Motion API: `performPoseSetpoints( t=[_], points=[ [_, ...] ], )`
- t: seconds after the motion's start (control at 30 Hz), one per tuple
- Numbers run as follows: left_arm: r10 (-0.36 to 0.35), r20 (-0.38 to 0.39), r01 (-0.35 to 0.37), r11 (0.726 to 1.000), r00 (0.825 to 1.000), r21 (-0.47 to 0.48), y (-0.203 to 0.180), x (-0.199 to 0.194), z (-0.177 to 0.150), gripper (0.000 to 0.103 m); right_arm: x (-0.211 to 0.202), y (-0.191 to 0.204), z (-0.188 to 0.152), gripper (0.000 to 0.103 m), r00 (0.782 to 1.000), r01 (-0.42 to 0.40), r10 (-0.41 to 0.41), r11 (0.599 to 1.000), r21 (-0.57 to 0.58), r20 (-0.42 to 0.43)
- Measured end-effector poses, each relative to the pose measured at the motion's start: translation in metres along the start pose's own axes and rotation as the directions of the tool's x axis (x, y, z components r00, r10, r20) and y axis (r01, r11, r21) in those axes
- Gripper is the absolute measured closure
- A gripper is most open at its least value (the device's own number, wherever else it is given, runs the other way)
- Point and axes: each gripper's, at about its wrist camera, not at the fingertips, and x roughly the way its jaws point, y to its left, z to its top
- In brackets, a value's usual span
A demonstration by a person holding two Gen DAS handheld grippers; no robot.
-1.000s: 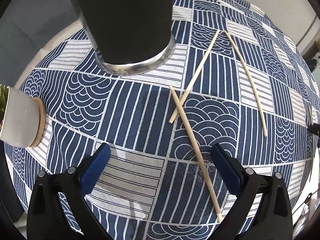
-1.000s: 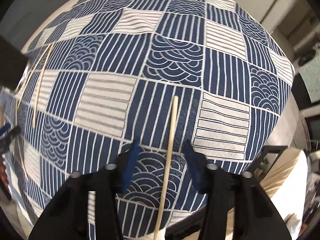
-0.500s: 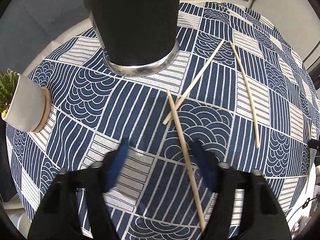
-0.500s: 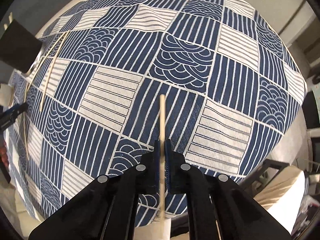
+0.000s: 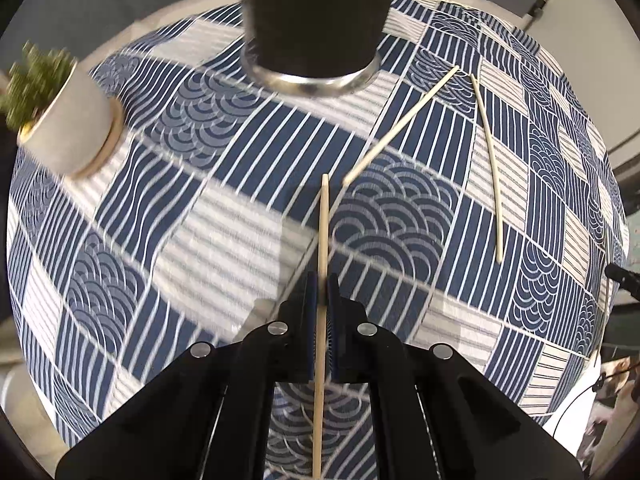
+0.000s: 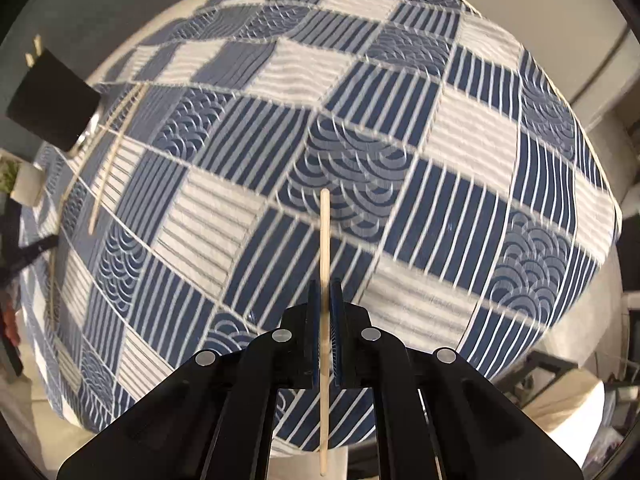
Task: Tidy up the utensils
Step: 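Lift both held sticks with the left and right grippers toward the black cup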
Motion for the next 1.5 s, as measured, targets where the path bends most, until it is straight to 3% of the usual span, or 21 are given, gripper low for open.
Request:
performPoseSetpoints(
  t=[0.2, 0.43, 0.63, 0.8, 1.03, 1.5],
  points=[
    [0.007, 0.006, -0.006, 0.995, 1.000, -0.097, 0.008, -0.007, -0.020, 0.098, -0.016, 0.003, 0.026, 0.098, 0.997, -0.030, 0.037, 0.993, -0.111, 0.062],
    [-0.036, 0.063, 0.050, 0.971, 0.997, -0.234, 0.011, -0.023, -0.053, 0.098, -0.031, 0.028, 0.055, 0.098, 0.992, -0.062, 0.087, 0.971, -0.233, 0.096],
    [0.013, 0.127, 0.018, 0.970, 0.992, -0.243, 0.008, -0.058, -0.054, 0.098, -0.047, 0.058, 0.083, 0.098, 0.982, -0.086, 0.132, 0.948, -0.307, 0.133],
    [0.026, 0.164, 0.021, 0.960, 0.986, -0.281, 0.013, -0.082, -0.040, 0.098, -0.059, 0.079, 0.108, 0.098, 0.970, -0.124, 0.185, 0.936, -0.331, 0.157],
    [0.090, 0.206, -0.034, 0.965, 0.975, -0.259, 0.010, -0.115, -0.006, 0.098, -0.076, 0.112, 0.139, 0.098, 0.961, -0.103, 0.192, 0.915, -0.389, 0.198],
    [0.139, 0.344, -0.066, 0.974, 0.929, -0.216, 0.007, -0.188, 0.081, 0.098, -0.134, 0.171, 0.204, 0.098, 0.914, -0.129, 0.285, 0.878, -0.460, 0.289]
  ],
)
